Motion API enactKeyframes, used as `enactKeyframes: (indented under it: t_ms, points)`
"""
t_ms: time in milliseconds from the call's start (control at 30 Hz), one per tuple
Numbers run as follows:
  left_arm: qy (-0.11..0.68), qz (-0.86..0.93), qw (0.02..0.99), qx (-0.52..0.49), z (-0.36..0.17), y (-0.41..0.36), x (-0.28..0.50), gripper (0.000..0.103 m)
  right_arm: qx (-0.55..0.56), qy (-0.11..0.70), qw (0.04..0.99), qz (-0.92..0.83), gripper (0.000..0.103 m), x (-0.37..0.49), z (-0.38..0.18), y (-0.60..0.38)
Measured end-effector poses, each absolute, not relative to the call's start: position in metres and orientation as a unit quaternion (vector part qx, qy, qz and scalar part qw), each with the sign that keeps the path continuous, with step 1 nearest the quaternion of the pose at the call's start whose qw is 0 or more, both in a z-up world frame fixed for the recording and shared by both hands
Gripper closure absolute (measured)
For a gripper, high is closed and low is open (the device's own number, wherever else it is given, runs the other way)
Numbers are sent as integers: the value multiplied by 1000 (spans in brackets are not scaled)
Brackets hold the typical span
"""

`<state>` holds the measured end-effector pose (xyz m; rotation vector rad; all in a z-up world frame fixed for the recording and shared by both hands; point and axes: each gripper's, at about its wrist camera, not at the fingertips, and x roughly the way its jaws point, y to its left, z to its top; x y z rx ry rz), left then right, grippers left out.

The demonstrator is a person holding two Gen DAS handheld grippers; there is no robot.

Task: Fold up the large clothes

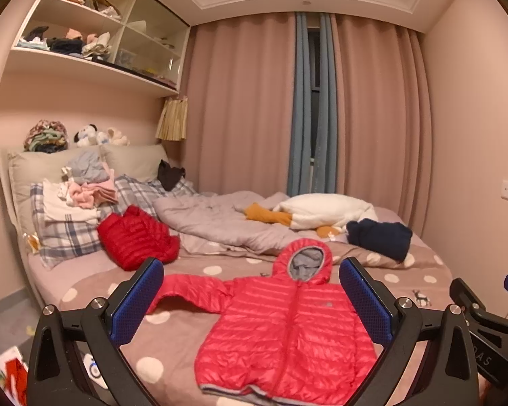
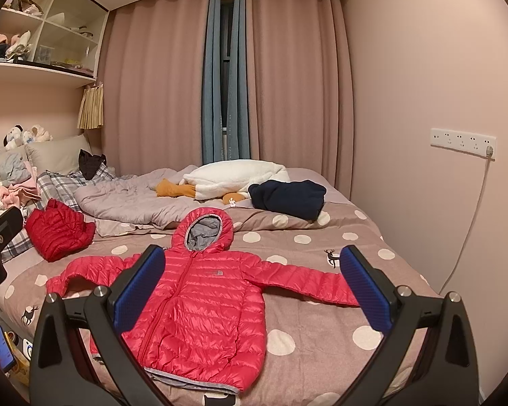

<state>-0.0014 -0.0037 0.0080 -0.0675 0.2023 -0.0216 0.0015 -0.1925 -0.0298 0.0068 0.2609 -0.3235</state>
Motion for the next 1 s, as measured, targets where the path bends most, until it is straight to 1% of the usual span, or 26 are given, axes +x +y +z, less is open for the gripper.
enactKeyframes:
  t_ms: [1000]
  points:
    - [101, -15, 994, -33, 3, -3, -4, 1, 9, 133, 977, -167, 0, 4, -36, -194]
